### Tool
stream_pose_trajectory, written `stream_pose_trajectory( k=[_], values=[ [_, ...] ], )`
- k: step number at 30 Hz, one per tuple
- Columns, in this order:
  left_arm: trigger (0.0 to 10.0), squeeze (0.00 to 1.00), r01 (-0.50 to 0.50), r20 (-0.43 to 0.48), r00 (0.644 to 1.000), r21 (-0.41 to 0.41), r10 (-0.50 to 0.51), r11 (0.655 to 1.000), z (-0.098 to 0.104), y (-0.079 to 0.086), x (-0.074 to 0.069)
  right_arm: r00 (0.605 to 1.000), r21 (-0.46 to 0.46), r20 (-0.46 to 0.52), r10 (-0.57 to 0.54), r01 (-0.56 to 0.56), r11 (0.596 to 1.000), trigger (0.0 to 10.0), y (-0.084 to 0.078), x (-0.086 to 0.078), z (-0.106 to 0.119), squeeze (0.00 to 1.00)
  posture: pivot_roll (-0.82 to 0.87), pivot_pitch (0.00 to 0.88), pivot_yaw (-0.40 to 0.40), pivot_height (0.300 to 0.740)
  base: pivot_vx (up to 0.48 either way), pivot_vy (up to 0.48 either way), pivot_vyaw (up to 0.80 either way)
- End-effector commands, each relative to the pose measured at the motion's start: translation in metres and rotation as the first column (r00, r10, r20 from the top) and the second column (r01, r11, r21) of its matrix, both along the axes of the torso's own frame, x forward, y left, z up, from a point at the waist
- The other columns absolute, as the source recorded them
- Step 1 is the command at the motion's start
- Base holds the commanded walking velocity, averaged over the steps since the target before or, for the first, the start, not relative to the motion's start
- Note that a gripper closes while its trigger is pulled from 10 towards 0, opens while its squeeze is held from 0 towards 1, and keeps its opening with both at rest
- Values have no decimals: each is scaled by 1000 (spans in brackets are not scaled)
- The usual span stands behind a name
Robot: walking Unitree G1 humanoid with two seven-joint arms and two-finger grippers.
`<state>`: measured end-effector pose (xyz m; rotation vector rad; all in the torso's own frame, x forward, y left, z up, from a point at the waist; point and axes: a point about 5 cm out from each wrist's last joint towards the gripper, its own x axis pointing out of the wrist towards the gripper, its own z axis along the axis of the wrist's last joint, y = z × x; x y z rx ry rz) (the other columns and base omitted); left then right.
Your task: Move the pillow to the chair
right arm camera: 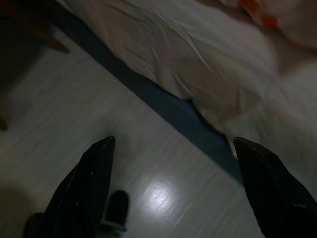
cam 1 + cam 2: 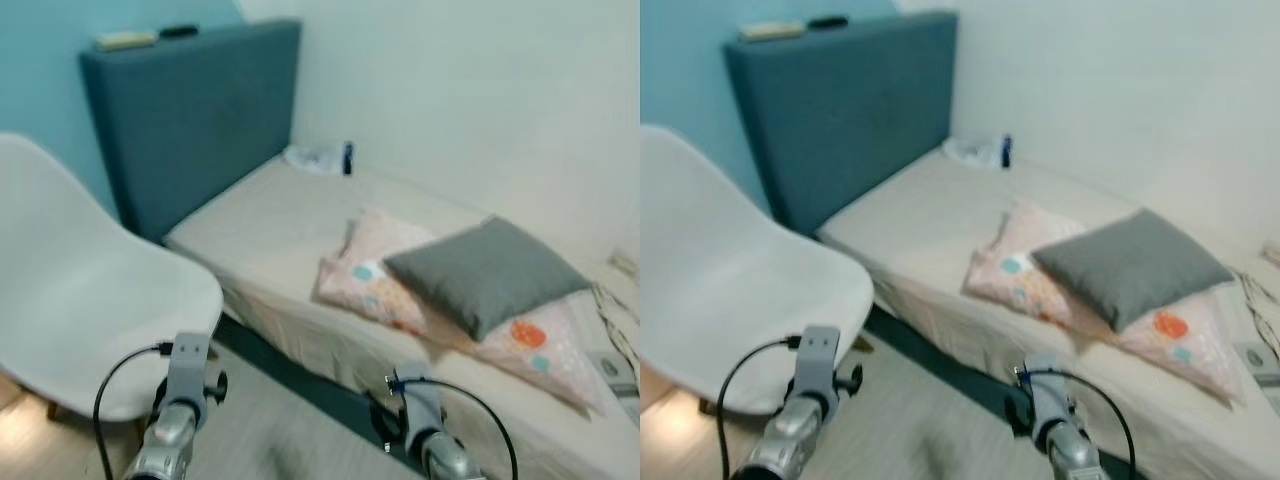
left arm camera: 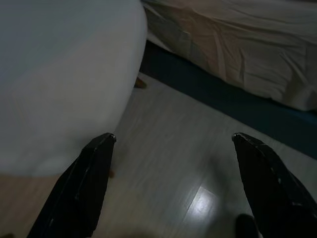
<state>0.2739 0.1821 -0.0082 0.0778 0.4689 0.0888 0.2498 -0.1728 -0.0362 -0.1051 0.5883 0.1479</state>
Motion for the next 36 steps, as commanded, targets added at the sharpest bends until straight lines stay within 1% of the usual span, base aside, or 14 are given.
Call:
stream_pose_trajectory(
  k=[1, 11, 13, 15, 29, 32, 34, 36],
  values=[
    [10000, 0, 5, 0, 1000, -6, -5, 1000, -1, -4, -1, 999, 5, -6, -38, 38, 999, 10000, -7, 0, 0, 0, 63, 59, -76, 740, 0, 0, -800],
    [10000, 0, 12, 2, 1000, -10, -12, 1000, -1, -5, -1, 999, -2, 8, -41, 41, 999, 10000, -8, 0, 1, 0, 60, 50, -65, 740, 0, 0, -800],
    [10000, 0, 55, -13, 998, 33, -54, 998, -4, -5, -5, 1000, -16, 4, -28, 28, 999, 10000, -6, -3, -1, 0, 60, 55, -60, 740, 0, 0, -800],
    [10000, 0, 57, -13, 998, 34, -56, 998, -5, -5, -6, 1000, -18, 3, -28, 28, 999, 10000, -6, -4, -1, 0, 58, 55, -60, 740, 0, 0, -800],
    [10000, 0, 30, 10, 999, -7, -30, 1000, -2, -8, -6, 1000, -20, 10, -14, 14, 1000, 10000, -5, -4, -1, 0, 61, 65, -69, 740, 0, 0, -800],
    [10000, 0, 37, 31, 999, -21, -36, 999, 0, -9, -5, 1000, -21, 13, -11, 11, 1000, 10000, -4, -3, 0, 0, 61, 65, -69, 740, 0, 0, -800],
    [10000, 0, 37, 44, 998, -29, -36, 999, 2, -9, -4, 1000, -3, 24, -13, 13, 1000, 10000, -3, -2, 1, 0, 60, 66, -67, 740, 0, 0, -800],
    [10000, 0, 33, 59, 998, -35, -31, 999, 3, -9, -3, 999, -3, 37, 4, -4, 1000, 10000, -1, -1, 2, 0, 57, 65, -66, 740, 0, 0, 0]
  ],
)
